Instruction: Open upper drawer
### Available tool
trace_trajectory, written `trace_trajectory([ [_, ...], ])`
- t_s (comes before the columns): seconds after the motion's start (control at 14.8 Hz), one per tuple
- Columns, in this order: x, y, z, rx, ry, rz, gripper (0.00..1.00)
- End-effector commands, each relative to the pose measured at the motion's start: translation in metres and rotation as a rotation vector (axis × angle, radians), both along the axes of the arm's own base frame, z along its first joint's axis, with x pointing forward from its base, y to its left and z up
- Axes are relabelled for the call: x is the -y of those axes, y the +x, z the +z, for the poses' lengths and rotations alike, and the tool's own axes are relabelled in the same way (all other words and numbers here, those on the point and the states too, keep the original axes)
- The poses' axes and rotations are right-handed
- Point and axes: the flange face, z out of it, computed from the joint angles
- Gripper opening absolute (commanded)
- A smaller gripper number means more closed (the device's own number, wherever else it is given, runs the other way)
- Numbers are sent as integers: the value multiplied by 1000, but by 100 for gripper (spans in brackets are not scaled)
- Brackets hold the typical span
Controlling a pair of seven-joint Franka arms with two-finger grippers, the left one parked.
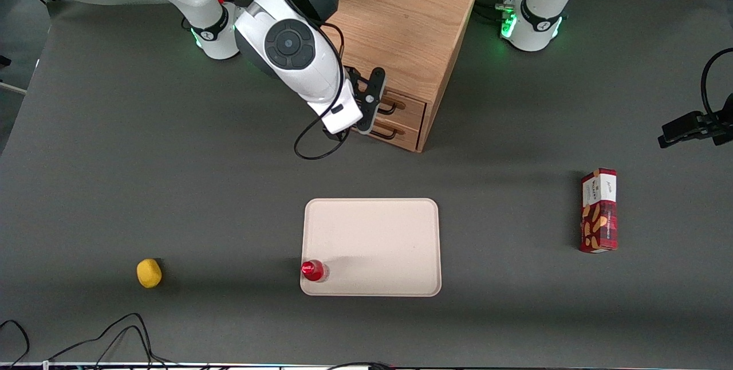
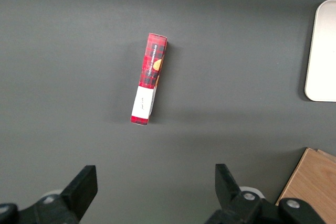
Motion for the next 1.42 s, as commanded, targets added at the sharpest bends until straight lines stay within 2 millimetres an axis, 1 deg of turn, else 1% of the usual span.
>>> trace_trajectory([
  [0.0, 0, -3, -9, 19, 13, 22, 100],
  [0.14, -1, -5, -20, 20, 13, 20, 100],
  [0.54, -1, -8, -43, 12, 7, 20, 100],
  [0.81, -2, -6, -47, 16, 12, 18, 100],
  [1.02, -3, 0, -59, 17, 16, 12, 100],
  [1.08, -2, 1, -60, 17, 18, 11, 100],
  [1.35, 7, 11, -60, 23, 17, 2, 100],
])
